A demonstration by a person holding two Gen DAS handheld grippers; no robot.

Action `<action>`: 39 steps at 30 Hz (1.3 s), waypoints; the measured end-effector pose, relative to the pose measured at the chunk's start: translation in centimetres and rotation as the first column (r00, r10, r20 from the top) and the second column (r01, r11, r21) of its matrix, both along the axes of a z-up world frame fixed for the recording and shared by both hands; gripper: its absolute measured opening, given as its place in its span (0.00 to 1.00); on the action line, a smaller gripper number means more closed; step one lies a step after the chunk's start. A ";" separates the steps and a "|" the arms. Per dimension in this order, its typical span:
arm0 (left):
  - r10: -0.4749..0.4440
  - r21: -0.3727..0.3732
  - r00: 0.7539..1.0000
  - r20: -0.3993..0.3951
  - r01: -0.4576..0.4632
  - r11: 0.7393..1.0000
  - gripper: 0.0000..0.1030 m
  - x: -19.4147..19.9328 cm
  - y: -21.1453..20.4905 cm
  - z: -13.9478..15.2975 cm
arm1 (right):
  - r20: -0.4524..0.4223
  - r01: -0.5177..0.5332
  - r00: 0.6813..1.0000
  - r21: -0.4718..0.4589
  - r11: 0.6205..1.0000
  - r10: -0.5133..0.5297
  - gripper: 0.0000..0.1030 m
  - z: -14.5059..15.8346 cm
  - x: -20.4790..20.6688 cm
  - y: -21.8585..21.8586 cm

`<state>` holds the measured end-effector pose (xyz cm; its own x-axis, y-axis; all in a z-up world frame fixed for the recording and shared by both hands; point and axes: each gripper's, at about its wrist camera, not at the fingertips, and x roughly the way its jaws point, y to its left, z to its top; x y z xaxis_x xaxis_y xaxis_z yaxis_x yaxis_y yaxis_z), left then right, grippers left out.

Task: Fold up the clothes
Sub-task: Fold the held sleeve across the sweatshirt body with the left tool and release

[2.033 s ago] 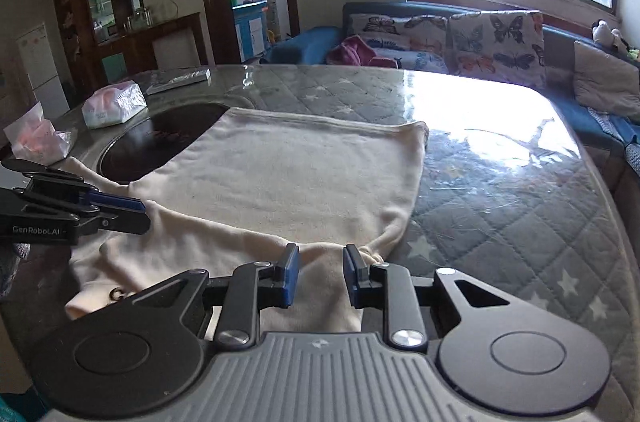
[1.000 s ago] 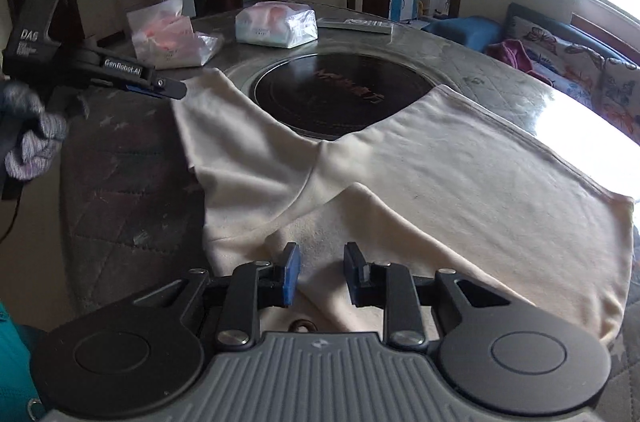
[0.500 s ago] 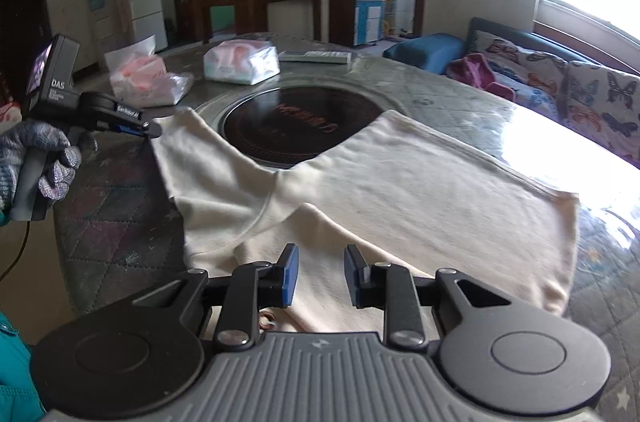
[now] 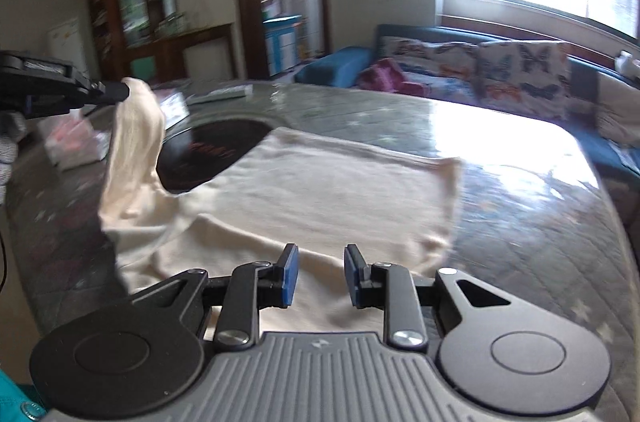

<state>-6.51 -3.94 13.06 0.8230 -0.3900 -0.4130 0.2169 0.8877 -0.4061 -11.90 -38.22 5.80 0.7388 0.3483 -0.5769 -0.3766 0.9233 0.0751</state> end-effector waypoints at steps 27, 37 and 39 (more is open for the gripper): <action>-0.398 0.055 0.904 -0.155 0.410 0.910 0.22 -0.6 -12.6 -7.3 | -0.029 0.144 0.990 0.101 0.984 -0.142 0.24 -1.4 -0.5 -4.8; -0.325 0.235 0.927 -0.188 0.364 0.901 0.23 -1.4 -6.5 -8.8 | -0.139 0.066 0.989 0.055 0.996 -0.058 0.24 -3.7 0.9 -1.8; -0.324 0.252 0.927 -0.189 0.365 0.896 0.23 -1.6 -5.4 -9.0 | -0.139 0.069 0.988 0.043 0.997 -0.063 0.16 -3.7 0.6 -1.6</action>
<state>-8.07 -9.33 4.07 0.5843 -0.4913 -0.6460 0.4891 0.8483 -0.2028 -11.27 -39.83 2.14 0.6759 0.3307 -0.6586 -0.2981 0.9400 0.1661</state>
